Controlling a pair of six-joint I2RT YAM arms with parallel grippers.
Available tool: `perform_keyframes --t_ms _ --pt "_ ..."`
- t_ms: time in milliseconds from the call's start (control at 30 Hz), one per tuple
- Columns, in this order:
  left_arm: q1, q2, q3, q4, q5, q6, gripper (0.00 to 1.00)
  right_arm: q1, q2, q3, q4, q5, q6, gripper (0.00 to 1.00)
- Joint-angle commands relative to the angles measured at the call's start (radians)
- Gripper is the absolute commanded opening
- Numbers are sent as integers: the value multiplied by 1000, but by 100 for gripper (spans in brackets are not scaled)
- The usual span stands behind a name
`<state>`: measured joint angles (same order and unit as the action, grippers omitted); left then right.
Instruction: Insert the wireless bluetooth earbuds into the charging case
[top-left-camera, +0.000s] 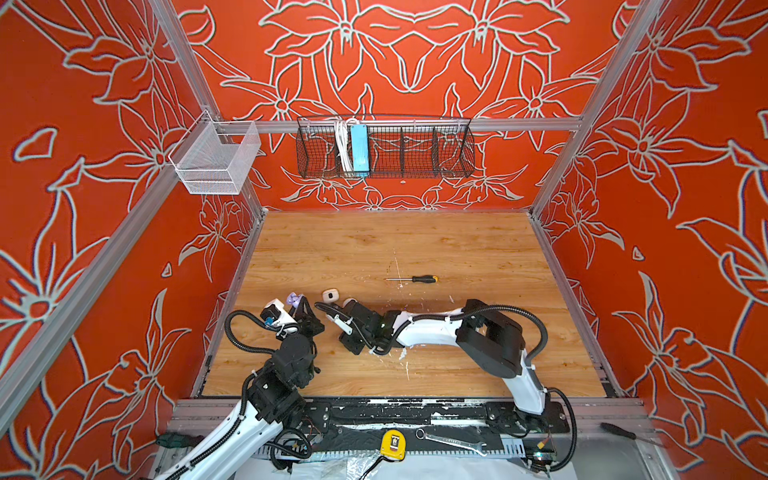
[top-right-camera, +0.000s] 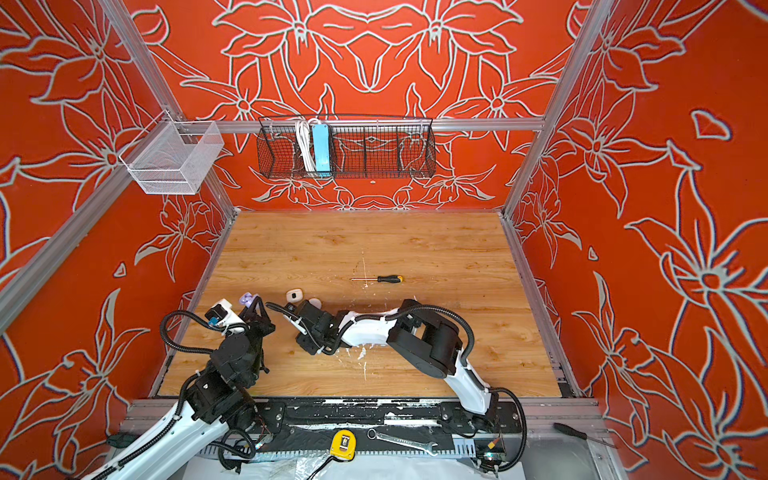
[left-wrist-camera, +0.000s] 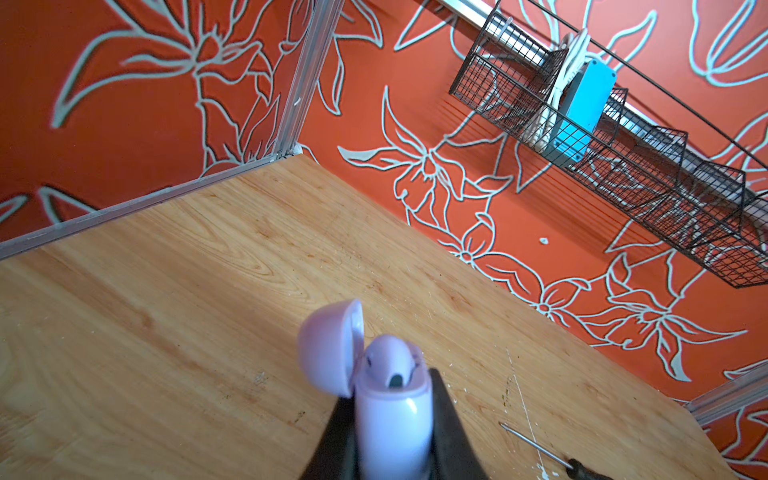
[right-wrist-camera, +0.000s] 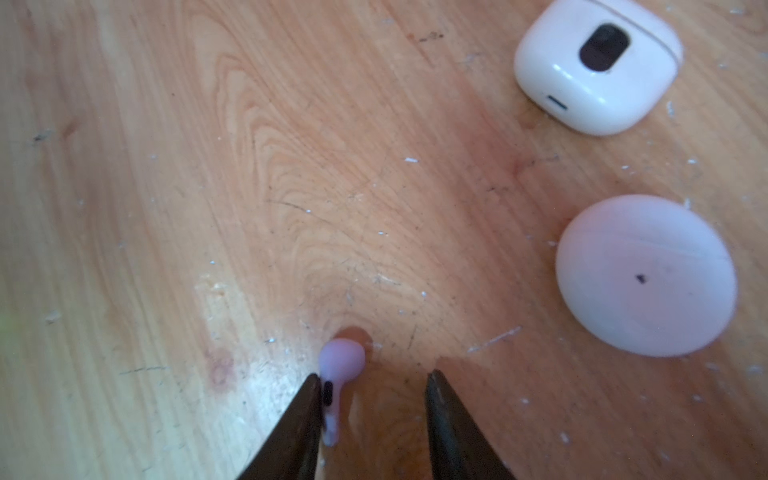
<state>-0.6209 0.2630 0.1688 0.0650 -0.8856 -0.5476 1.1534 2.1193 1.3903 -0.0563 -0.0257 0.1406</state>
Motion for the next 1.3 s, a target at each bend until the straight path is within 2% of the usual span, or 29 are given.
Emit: perform_keyframes --t_ms 0,467,767,1267 --pt "6 -22 -8 12 -24 -20 0 8 23 24 3 29 24 42" --pt "6 -11 -8 28 -20 -10 0 29 78 52 14 26 27 40" --pt "5 -13 -9 31 -14 -3 0 36 86 64 -2 40 28 28" --pt "5 -16 -6 30 -7 -5 0 72 50 17 -11 132 35 30"
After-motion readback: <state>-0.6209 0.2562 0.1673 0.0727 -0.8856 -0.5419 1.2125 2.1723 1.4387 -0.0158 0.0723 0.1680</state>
